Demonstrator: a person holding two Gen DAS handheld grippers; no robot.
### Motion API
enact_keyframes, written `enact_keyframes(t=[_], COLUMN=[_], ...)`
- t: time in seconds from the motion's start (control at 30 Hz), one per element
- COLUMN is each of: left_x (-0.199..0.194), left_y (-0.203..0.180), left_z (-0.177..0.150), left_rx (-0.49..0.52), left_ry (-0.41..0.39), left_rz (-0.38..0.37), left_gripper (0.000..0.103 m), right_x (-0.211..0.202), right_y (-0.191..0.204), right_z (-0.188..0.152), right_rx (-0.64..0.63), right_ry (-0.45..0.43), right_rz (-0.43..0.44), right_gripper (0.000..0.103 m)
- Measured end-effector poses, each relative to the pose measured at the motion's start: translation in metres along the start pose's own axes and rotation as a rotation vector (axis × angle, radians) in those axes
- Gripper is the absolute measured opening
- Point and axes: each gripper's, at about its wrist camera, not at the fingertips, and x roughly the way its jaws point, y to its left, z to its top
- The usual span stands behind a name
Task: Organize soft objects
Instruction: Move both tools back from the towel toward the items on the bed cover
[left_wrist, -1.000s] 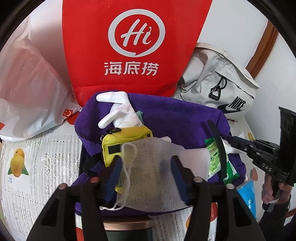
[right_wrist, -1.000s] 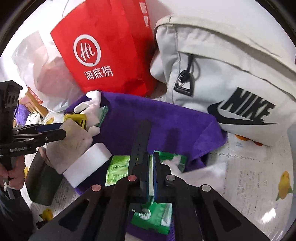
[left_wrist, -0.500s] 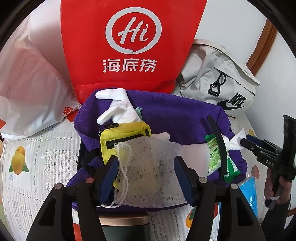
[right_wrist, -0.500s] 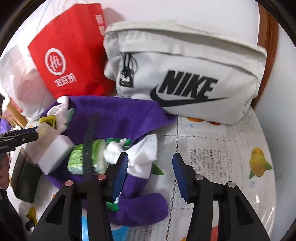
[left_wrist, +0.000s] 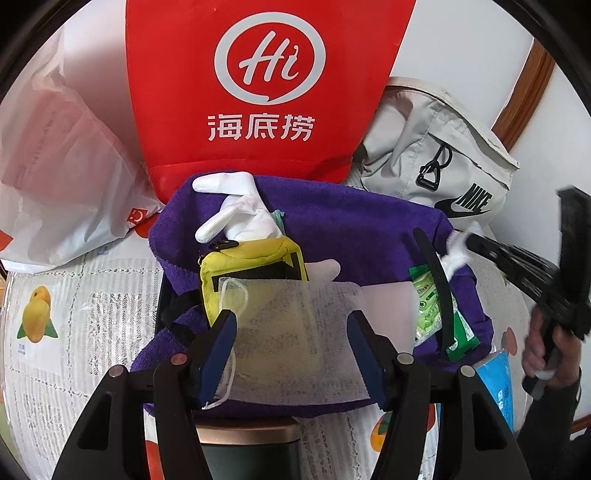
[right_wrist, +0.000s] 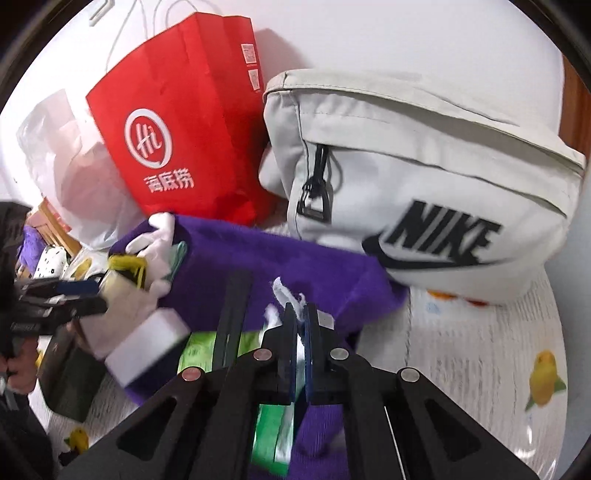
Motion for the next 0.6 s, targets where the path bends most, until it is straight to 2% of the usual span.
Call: enact_keyframes(t=[0.13,0.2,0.27,0.3,0.4,0.6], left_x=[-0.009,-0.016,-0.023,-0.025,-0.033,-0.06], left_y=[0.002,0.005,0.009,0.01,0.012,0.015], left_z=[-0.003,-0.005,-0.007,-0.007,-0.01,-0.03], left_rx=[0.005,0.002,-0.004,-0.006,-0.017,-0.026], left_ry=[-0.009,-0.017,-0.03,-0.034,-0.041,-0.053], left_rz=[0.014,0.022,0.024,0.024,0.032,0.048], left_gripper=[0.06,0.062,0.064,0.065,0.067,0.068], right_x=[0.019,0.018,0.012,0.006,-0.009,-0.053], right_y=[-0.001,0.0,0.0,-0.001,-0.002,0.01], right_z=[0.003,0.001,-0.001,-0.003,-0.005,-0.018], right_rx=[-0.023,-0.03,-0.03,-0.03,-0.028,-0.026], right_ry=[0.042,0.043,0.023,0.004,-0.003,-0.02], right_rz=[-0.048,-0.061,-0.077,-0.097,-0.121,-0.117], right_gripper=[0.007,0.023,0.052,0.055,0.056,0.056])
